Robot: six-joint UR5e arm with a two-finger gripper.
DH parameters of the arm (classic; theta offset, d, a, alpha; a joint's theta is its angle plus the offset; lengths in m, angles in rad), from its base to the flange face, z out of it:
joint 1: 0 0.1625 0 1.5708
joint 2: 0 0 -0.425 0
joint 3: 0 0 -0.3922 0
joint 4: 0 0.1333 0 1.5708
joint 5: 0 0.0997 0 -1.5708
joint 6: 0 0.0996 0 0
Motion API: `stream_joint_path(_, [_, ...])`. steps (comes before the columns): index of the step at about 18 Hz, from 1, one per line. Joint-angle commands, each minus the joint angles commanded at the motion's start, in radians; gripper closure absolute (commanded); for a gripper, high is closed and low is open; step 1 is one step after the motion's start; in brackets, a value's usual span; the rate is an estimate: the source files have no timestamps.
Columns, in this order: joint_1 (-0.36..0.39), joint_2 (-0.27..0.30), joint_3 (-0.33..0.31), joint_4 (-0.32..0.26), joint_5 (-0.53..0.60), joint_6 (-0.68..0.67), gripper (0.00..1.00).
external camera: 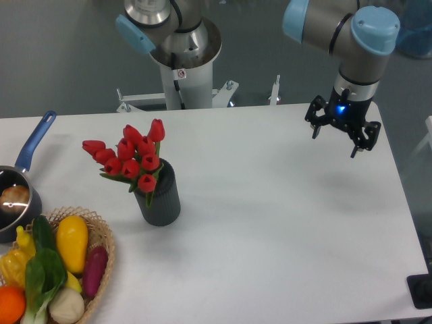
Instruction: Pick up the flowers from the vase
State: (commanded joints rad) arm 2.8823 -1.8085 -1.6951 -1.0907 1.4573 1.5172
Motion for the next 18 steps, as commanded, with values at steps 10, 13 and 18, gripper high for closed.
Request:
stream_joint_path(10, [0.035,0.046,-0.122,0.006,-0.188,-0.015,0.00])
stream_joint_path(13, [0.028,0.064,-0.140,0.000,-0.253,0.005,0.00])
stream_joint_path(18, [-0.037,0.107,-0.182,0.002,-0.290,0.008,0.00])
